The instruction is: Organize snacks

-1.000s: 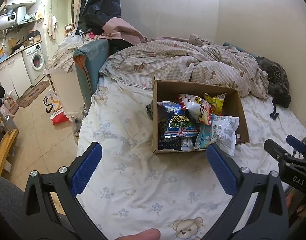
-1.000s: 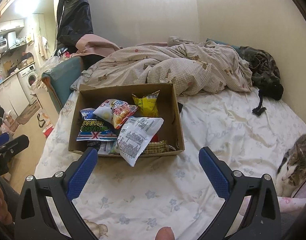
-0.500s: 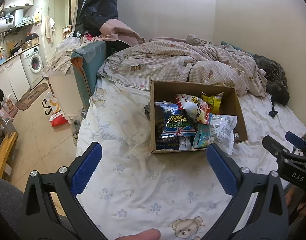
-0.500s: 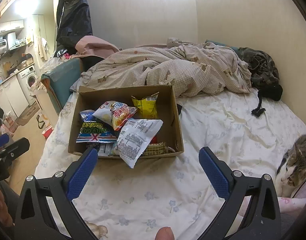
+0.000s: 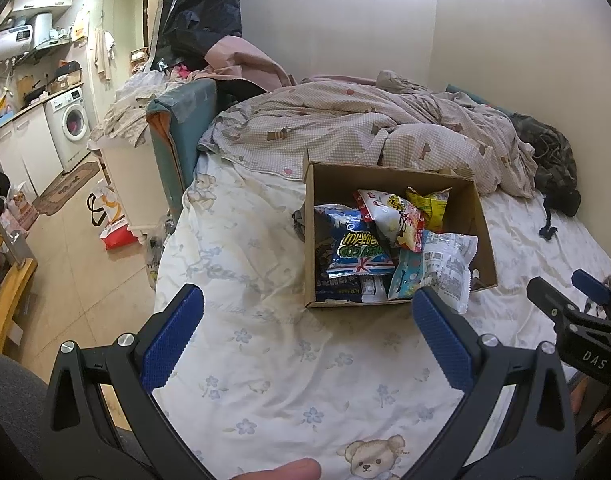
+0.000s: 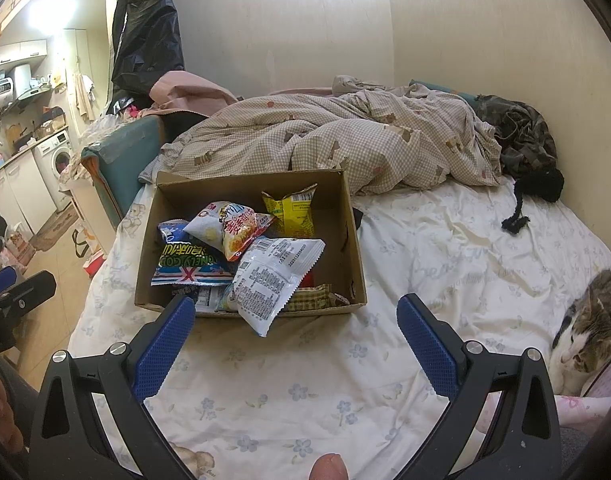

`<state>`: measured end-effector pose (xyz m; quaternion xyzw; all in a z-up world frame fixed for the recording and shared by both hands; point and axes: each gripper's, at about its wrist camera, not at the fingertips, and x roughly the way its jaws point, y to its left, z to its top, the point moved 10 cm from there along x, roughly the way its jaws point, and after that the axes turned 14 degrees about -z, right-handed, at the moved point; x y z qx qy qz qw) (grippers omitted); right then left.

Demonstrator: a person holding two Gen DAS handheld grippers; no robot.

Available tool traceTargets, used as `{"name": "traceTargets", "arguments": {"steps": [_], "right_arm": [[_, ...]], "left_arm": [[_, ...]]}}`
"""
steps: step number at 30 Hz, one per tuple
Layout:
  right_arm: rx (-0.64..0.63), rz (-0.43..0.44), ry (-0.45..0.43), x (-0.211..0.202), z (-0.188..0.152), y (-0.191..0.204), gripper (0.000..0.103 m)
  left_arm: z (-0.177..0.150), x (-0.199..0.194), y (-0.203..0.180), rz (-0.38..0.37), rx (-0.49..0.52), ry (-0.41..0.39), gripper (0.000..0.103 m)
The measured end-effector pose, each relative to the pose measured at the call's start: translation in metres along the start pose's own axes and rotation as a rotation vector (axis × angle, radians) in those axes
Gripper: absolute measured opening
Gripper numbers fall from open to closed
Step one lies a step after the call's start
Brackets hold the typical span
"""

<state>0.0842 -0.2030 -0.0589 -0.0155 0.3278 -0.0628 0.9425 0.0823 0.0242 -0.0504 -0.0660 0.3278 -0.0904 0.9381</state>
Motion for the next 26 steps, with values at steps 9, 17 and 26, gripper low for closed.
{"name": "traceTargets", "arguments": {"steps": [9,17,26], "right_arm": [[-0.003,0.004,0.003,-0.0004,0.0006,-0.0002,0.103],[-0.004,0.004,0.006,0.0003,0.0015,-0.0003,0.103],[-0.002,0.005,0.004,0.0002,0.0024,-0.0004,0.103]], "left_arm": [[-0.0013,0.0006,0.0007,0.006,0.003,-0.001,0.103],[-0.0018,0.0006,0.0006,0.008,0.004,-0.001,0.103],[-0.0039,0.0007,-0.0009,-0.001,0.008,-0.002,0.103]]}}
